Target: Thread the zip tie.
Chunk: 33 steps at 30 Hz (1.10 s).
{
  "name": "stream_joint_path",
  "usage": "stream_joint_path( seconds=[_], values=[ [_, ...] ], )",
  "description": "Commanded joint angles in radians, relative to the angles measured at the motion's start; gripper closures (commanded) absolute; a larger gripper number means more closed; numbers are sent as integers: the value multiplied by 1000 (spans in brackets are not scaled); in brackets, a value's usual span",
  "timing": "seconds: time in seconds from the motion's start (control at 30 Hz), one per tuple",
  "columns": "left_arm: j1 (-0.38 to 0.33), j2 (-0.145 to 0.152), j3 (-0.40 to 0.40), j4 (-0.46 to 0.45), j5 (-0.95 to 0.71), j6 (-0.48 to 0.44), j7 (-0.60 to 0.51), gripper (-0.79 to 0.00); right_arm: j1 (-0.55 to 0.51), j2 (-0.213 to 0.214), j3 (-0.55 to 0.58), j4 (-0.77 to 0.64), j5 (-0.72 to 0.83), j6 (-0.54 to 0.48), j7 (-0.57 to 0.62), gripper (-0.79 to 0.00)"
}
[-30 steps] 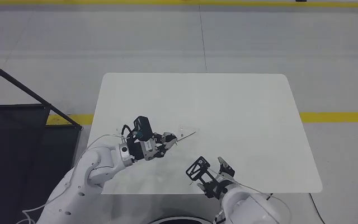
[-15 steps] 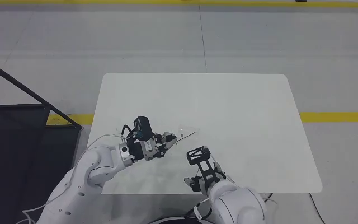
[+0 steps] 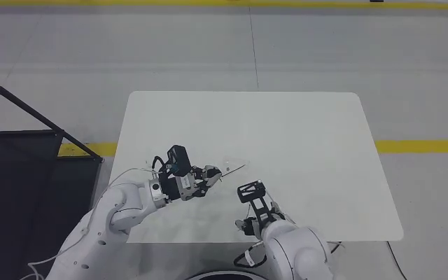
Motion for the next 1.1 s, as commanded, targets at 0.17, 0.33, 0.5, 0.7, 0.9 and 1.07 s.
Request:
stream_joint_path(
  seconds=[0.17,0.33,0.5,0.7,0.9,1.07],
  values=[
    [0,0,0,0,0,0,0,0,96,-24,4,76,63,25,34,-582],
    [0,0,0,0,0,0,0,0,159,-54,14,166,104,-2,62,-453],
    [0,0,0,0,0,0,0,0,195,-101,16,264,84,-14,74,-422],
    [0,0,0,0,0,0,0,0,181,-155,21,339,40,-14,74,-369],
    [0,0,0,0,0,0,0,0,147,-206,42,341,-40,-14,74,-336],
    [0,0,0,0,0,0,0,0,99,-243,61,307,-118,-14,74,-308]
  ],
)
